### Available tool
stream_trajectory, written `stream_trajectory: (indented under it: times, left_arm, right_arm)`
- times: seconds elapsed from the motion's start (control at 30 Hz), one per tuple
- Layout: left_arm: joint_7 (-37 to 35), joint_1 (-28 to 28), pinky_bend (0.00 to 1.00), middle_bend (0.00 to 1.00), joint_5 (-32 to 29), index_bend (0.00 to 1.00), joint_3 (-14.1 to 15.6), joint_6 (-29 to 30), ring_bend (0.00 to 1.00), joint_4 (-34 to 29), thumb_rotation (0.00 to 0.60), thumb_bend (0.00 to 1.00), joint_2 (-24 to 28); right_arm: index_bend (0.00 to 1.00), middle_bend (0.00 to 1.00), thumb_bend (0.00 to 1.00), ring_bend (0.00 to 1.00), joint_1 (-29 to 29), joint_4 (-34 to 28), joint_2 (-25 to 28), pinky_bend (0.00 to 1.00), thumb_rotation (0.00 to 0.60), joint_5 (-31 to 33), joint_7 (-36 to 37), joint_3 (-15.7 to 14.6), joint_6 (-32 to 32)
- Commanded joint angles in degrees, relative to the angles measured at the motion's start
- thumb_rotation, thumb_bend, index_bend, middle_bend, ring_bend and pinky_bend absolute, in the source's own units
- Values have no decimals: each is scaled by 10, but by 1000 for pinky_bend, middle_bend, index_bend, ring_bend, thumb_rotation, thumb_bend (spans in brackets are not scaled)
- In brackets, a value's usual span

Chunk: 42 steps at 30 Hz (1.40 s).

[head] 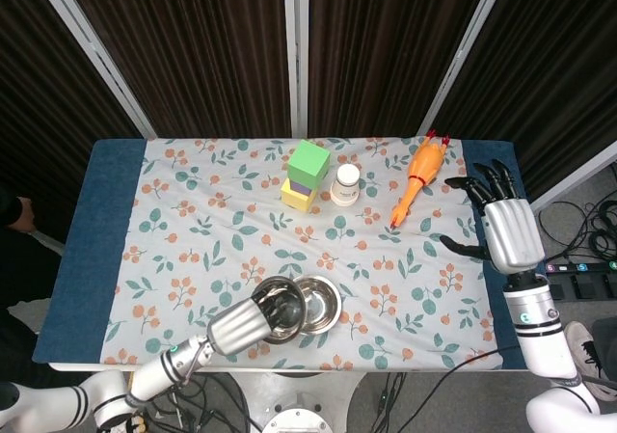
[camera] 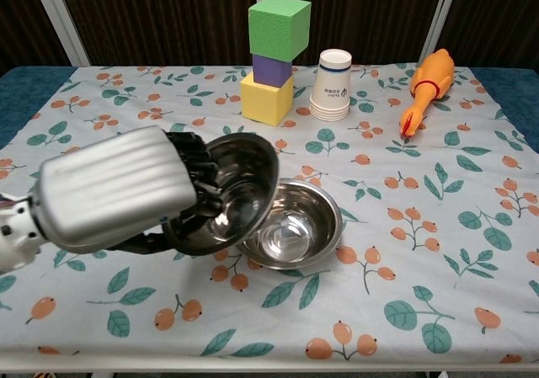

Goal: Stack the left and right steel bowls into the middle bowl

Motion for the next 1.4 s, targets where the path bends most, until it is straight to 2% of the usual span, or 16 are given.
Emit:
stream_trajectory:
  times: [0.03, 0.2, 0.4, 0.6, 0.7, 0.87, 0.97, 1.17, 1.3, 1.4]
  left_arm:
    - [6, -24, 384, 711, -8, 710, -20, -24, 422, 11, 600, 351, -24]
    - [5, -51, 384, 711, -10, 710, -36, -39, 422, 25, 600, 351, -45]
    - [-9, -70, 384, 699, -11, 697, -37, -41, 422, 50, 600, 343, -64]
    - [-39, -80, 377, 528, -2, 436, -24, -23, 369, 80, 600, 247, -69]
    - [-49, -82, 375, 502, -4, 382, -22, -14, 355, 85, 600, 222, -66]
    - [-39, -74, 374, 494, -21, 375, -31, 1, 352, 73, 600, 217, -39]
    - [-22, -54, 373, 483, -44, 375, -35, 12, 352, 54, 600, 216, -7]
    - [-7, 22, 373, 460, -128, 375, -29, 37, 351, 39, 600, 216, 58]
    - [-29, 75, 373, 456, -175, 374, -31, 79, 345, 53, 600, 215, 79]
    - [-69, 119, 372, 417, -203, 371, -32, 123, 309, 70, 600, 207, 81]
  right_arm:
    - [248, 315, 0, 101, -6, 5, 5, 0, 600, -1, 11, 0, 3]
    - [247, 315, 0, 101, -12, 16, 10, 0, 600, 1, 26, 1, 5]
    - [246, 314, 0, 101, -15, 25, 12, 0, 600, 2, 41, 2, 3]
    - [246, 308, 0, 100, -16, 32, 12, 0, 600, 6, 47, 2, -2]
    - [246, 306, 0, 100, -16, 33, 12, 0, 600, 7, 48, 2, -4]
    - [246, 305, 0, 100, -16, 30, 11, 0, 600, 3, 44, 1, -3]
    - [246, 304, 0, 100, -17, 30, 9, 0, 600, 0, 38, -4, -5]
    - [246, 303, 0, 100, -21, 36, -2, 0, 600, -10, 29, -21, -9]
    - [246, 302, 0, 100, -28, 45, -15, 0, 600, -28, 26, -38, -6]
    - [246, 290, 0, 94, -41, 66, -36, 0, 600, -56, 20, -62, 8]
